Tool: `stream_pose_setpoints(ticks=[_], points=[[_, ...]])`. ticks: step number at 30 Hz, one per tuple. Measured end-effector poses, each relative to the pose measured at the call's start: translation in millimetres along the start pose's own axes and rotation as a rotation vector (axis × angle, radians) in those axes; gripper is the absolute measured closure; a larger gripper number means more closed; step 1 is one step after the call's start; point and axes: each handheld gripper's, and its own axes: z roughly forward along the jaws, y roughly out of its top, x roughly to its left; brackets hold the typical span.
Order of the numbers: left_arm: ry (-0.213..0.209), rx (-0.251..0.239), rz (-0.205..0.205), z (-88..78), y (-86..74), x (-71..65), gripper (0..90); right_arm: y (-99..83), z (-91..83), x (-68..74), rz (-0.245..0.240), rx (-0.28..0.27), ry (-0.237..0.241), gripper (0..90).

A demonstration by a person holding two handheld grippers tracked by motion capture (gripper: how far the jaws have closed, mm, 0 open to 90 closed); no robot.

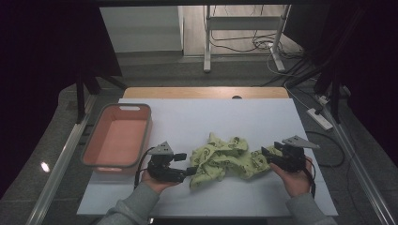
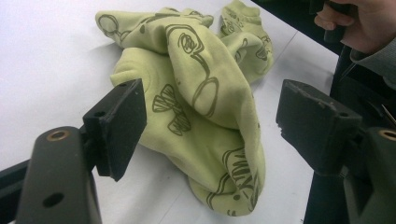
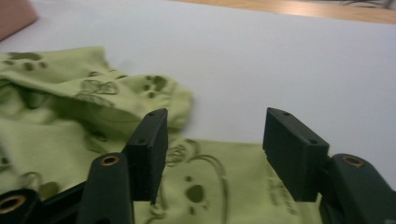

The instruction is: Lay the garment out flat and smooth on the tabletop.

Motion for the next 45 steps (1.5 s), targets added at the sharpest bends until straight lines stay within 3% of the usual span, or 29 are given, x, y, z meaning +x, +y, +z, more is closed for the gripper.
stream_pose_setpoints(ticks=[5,12,24,29,32,36,40,45], points=[[0.003,-0.008,-0.006,-1.9,-0.2,0.7,24.0,1.9,12.1,13.9,-0.065,0.024,0.067,39.3],[0.005,-0.011,-0.009,-3.6,-0.5,1.4,24.0,3.4,26.8,26.7,-0.109,0.058,0.091,38.0],[0.013,-0.015,-0.019,-4.8,-0.6,3.4,23.6,7.1,48.1,40.4,-0.185,0.11,0.113,36.3],[0.016,-0.02,-0.023,-6.1,-0.8,4.1,23.5,7.4,61.1,42.2,-0.242,0.142,0.088,36.3],[0.016,-0.02,-0.022,-6.5,-0.8,3.9,23.5,6.6,69.7,39.8,-0.239,0.161,0.076,37.9],[0.014,-0.021,-0.022,-6.7,-0.7,4.1,23.6,6.8,78.4,40.1,-0.262,0.161,0.081,49.4],[0.015,-0.021,-0.023,-7.1,-0.7,4.6,23.6,8.8,80.8,43.2,-0.269,0.149,0.119,75.5],[0.016,-0.028,-0.026,-8.7,-0.4,5.4,23.6,14.0,72.7,43.9,-0.224,0.108,0.159,85.3]])
